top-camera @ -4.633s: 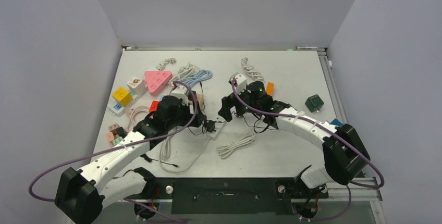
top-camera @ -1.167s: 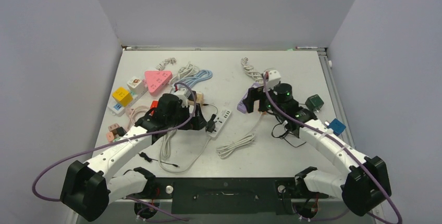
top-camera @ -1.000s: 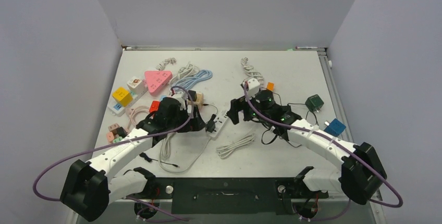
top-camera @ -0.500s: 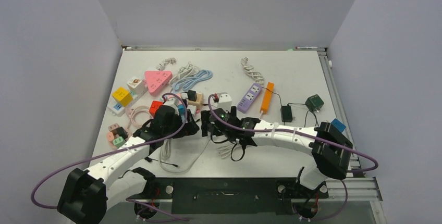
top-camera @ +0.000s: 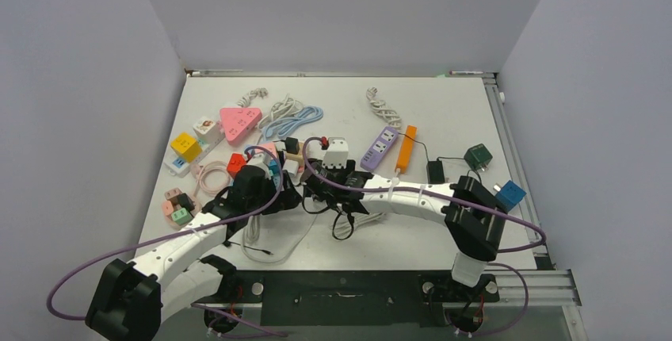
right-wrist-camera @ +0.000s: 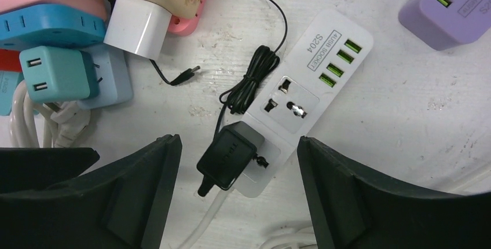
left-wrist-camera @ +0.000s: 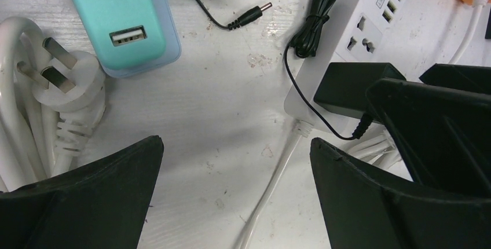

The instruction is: Pull the plug off the socket

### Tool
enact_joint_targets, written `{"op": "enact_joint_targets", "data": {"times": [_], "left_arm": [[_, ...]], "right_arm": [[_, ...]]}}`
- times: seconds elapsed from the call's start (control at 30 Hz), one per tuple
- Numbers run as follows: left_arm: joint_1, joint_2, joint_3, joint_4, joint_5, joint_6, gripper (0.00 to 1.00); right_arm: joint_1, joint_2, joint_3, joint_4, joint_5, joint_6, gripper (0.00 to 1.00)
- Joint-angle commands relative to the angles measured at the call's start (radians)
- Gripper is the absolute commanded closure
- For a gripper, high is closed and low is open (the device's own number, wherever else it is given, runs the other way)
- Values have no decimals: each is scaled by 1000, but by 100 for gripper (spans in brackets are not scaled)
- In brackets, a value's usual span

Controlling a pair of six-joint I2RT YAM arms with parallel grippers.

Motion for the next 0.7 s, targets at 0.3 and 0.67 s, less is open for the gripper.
{"op": "enact_joint_targets", "data": {"times": [0.3,0.67], "left_arm": [[9,-20,-1,58,-15,7,4],[16,-30,8,47,-18,17,4]], "right_arm": [[15,99,121,-60,27,29,34],[15,142,134,-36,-5,24,50]]}}
